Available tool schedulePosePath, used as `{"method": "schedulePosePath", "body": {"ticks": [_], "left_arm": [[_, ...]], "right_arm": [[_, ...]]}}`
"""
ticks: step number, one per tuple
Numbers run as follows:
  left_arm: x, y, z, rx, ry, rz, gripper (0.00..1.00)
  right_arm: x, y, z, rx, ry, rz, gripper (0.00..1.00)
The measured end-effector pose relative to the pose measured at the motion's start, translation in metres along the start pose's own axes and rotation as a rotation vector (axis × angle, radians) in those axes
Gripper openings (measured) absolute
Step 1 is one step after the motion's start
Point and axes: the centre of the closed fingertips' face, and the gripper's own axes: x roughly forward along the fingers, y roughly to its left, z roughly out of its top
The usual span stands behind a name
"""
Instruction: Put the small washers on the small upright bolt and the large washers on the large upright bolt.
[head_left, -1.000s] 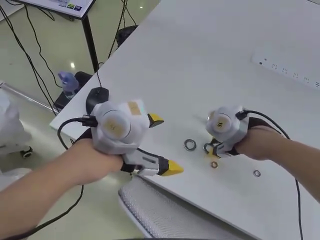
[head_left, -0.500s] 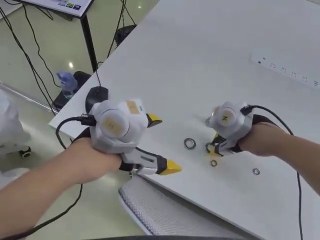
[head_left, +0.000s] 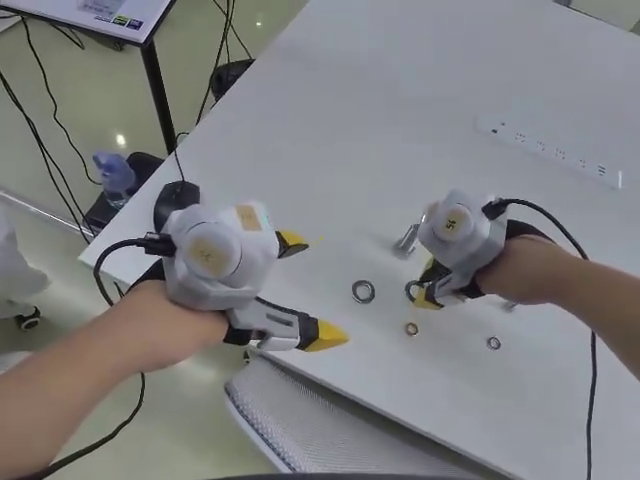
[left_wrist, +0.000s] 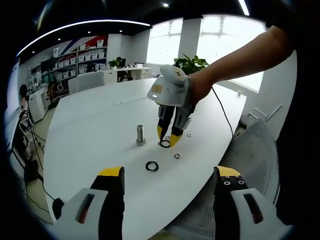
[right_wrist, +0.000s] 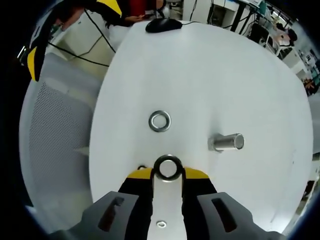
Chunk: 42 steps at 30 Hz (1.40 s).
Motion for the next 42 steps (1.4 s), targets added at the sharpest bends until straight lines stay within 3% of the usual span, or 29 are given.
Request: {"method": "schedulePosePath", "body": {"ticks": [10, 14, 23, 33, 42], "left_arm": [[0.000, -0.003, 0.004, 0.017, 0.000, -0.012, 0.72], [0.000, -0.002, 0.005, 0.020, 0.001, -0.013, 0.72], [0.002, -0.002, 0.007, 0.021, 0.000, -0.013, 0.72], [0.002, 0.001, 0.007, 0.022, 0.008, -0.013, 0.72], [0.003, 0.004, 0.007, 0.020, 0.012, -0.012, 0.72]], "right_arm": [[-0.024, -0.003, 0.002, 0.022, -0.010, -0.019, 0.20], [-0.026, -0.004, 0.003, 0.023, -0.011, -0.015, 0.20], [-0.045, -0.019, 0.011, 0.050, -0.028, -0.028, 0.20], [-0.052, -0.038, 0.019, 0.059, -0.037, -0.049, 0.20], [-0.052, -0.044, 0.029, 0.052, -0.044, -0.065, 0.20]]}}
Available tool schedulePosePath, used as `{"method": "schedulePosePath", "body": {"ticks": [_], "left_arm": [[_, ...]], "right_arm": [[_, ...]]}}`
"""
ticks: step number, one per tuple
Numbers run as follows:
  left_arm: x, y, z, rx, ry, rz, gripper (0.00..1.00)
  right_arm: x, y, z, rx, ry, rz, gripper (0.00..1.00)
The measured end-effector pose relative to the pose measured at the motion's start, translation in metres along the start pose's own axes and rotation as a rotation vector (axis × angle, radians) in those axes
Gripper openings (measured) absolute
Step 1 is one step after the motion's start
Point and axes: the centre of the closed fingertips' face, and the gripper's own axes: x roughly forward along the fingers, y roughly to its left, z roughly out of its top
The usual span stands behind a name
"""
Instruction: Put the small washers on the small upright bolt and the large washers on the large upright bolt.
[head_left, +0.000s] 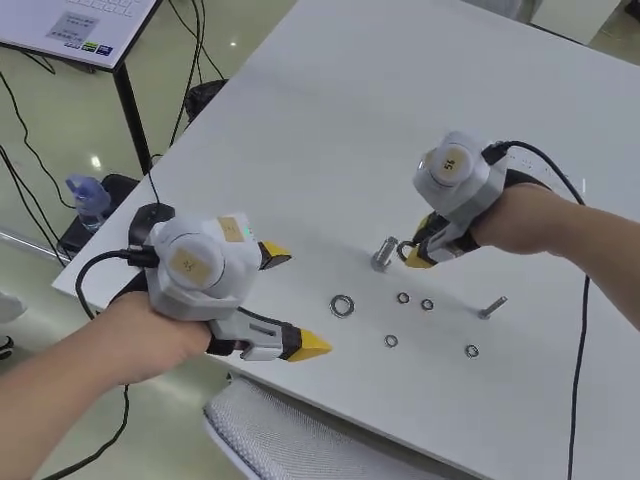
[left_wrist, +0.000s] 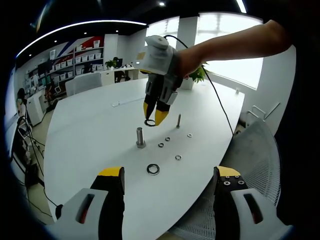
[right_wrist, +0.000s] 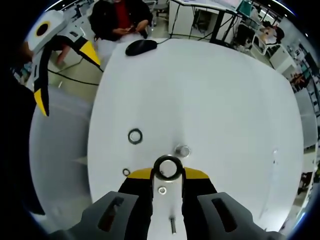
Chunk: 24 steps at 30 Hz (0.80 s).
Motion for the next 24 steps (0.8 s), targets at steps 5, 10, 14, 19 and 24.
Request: {"method": "schedulePosePath", "body": {"ticks": [5, 10, 14, 19, 24], "left_arm": [[0.000, 0.004, -0.001, -0.002, 0.002, 0.001, 0.72], [-0.001, 0.009, -0.004, -0.007, 0.004, 0.007, 0.72], [-0.001, 0.011, -0.005, -0.012, 0.007, 0.011, 0.72], [-0.002, 0.014, -0.004, -0.017, 0.003, 0.016, 0.72], [-0.001, 0.015, -0.006, -0.017, 0.009, 0.015, 0.72]], "right_arm": [[0.004, -0.011, 0.005, -0.010, 0.006, -0.005, 0.20], [0.008, -0.018, 0.009, -0.013, 0.013, -0.012, 0.20], [0.013, -0.022, 0.009, -0.012, 0.024, -0.021, 0.20], [0.018, -0.024, 0.008, -0.006, 0.035, -0.020, 0.20], [0.021, -0.024, 0.010, -0.006, 0.034, -0.018, 0.20]]}}
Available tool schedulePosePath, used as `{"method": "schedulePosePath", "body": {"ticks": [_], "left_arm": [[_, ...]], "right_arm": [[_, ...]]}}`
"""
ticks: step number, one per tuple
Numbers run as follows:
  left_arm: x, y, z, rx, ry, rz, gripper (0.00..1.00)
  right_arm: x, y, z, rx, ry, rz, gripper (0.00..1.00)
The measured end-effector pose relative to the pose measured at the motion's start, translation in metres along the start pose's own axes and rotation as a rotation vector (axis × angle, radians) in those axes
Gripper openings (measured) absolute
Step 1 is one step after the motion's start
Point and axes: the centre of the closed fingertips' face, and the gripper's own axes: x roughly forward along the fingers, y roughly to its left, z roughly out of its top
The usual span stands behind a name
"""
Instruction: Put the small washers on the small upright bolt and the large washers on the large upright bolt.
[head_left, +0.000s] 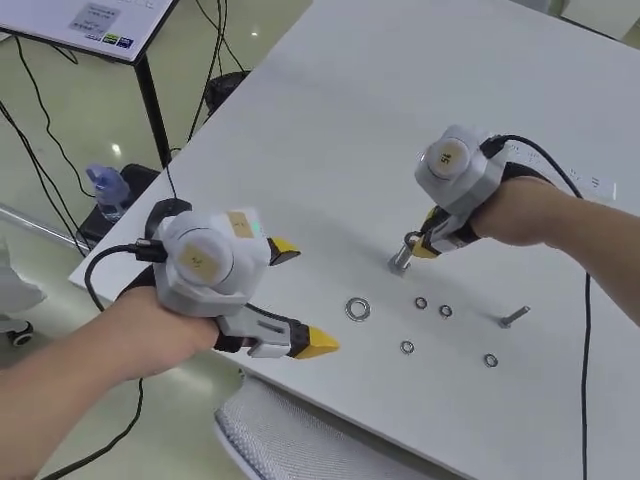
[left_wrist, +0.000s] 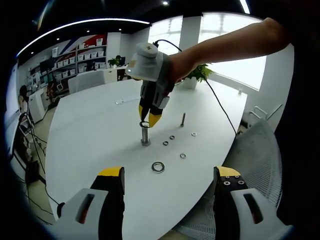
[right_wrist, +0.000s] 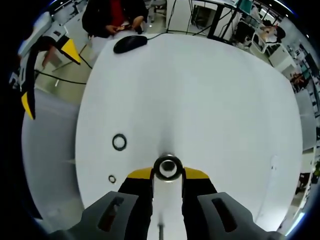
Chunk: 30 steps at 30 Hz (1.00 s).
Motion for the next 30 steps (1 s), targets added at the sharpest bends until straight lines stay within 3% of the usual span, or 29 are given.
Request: {"method": "schedulePosePath", "body": {"ticks": [7, 30], "left_arm": [[0.000, 0.001, 0.001, -0.004, 0.000, 0.003, 0.72], [-0.003, -0.002, 0.004, 0.014, 0.003, 0.008, 0.72]], "right_arm": [[0.011, -0.004, -0.001, -0.002, 0.009, 0.009, 0.20], [0.023, 0.001, -0.006, -0.003, 0.042, 0.009, 0.21]]}}
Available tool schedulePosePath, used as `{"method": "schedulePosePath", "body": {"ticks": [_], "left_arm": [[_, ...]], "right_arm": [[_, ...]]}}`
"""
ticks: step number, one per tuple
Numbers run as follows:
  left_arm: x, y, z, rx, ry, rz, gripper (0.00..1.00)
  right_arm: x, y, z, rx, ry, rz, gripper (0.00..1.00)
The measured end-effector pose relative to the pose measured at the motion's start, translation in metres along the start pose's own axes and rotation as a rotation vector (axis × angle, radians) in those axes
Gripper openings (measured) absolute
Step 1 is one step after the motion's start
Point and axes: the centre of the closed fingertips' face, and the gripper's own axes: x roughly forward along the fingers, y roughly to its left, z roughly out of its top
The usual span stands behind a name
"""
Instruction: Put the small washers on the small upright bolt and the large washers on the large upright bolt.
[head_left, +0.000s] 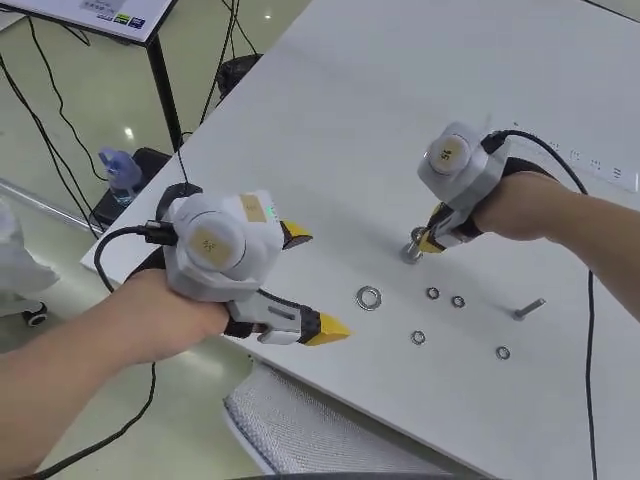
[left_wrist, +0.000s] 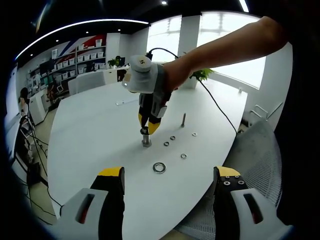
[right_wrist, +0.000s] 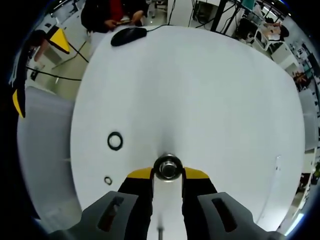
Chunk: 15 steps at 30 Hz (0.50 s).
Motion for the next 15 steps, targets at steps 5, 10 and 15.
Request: {"method": "schedulePosePath", "body": {"ticks": [5, 10, 15], "left_arm": [[0.000, -0.001, 0.002, -0.003, -0.005, -0.002, 0.72], [0.001, 0.000, 0.005, 0.003, -0.008, -0.004, 0.72], [0.004, -0.001, 0.005, 0.005, -0.002, -0.013, 0.72]], "right_arm": [[0.006, -0.001, -0.001, 0.000, 0.001, 0.001, 0.21], [0.011, 0.000, -0.002, 0.007, 0.003, -0.005, 0.21], [0.015, 0.002, -0.002, 0.005, 0.003, -0.010, 0.21]]}}
